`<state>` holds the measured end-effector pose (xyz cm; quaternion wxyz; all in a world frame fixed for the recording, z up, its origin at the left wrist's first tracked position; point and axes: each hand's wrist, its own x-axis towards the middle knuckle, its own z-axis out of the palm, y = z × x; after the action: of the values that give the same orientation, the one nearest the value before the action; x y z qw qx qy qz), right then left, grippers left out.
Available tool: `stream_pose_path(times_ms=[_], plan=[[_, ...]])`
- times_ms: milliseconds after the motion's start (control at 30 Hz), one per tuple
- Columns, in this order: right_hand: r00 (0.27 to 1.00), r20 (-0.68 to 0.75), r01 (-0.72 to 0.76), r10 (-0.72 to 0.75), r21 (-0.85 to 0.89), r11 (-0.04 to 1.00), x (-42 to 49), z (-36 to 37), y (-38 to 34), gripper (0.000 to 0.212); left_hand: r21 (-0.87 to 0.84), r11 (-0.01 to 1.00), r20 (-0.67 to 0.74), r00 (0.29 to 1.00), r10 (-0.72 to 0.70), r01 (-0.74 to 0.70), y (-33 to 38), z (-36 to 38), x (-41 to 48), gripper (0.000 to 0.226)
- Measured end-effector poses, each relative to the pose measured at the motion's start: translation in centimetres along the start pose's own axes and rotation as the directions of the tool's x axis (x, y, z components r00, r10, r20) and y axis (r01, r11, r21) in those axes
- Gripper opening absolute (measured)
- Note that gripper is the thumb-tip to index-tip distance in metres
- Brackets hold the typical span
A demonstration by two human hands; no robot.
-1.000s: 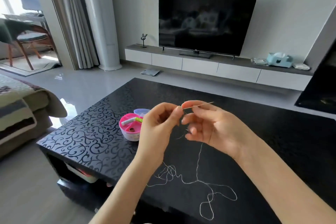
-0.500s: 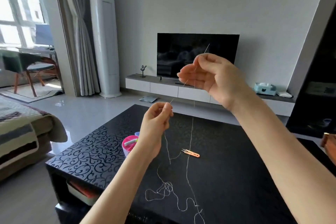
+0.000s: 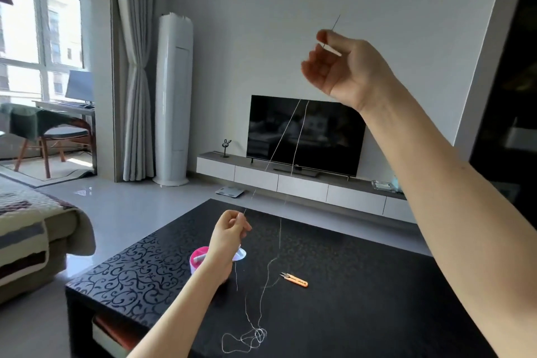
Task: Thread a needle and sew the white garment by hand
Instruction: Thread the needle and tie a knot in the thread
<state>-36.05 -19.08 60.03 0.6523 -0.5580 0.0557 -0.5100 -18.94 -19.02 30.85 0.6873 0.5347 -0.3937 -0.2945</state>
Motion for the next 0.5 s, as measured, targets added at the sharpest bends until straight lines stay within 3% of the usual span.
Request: stream_pose_path(times_ms=[200,500], plan=[[0.999,-0.004,0.046,-0.046,0.204,0.978,0.8,1.0,-3.7,0.023,0.016,0.998,-0.021,0.997,-0.068,0.069,-2.2,-1.3,-0.2,0.017],[0.995,-0.028,0.098,-0.093,0.297,0.950,0.0,1.7,-7.6,0.025,0.084,0.982,0.062,0.983,-0.174,0.169,-5.3,0.8,-2.5,0.014]])
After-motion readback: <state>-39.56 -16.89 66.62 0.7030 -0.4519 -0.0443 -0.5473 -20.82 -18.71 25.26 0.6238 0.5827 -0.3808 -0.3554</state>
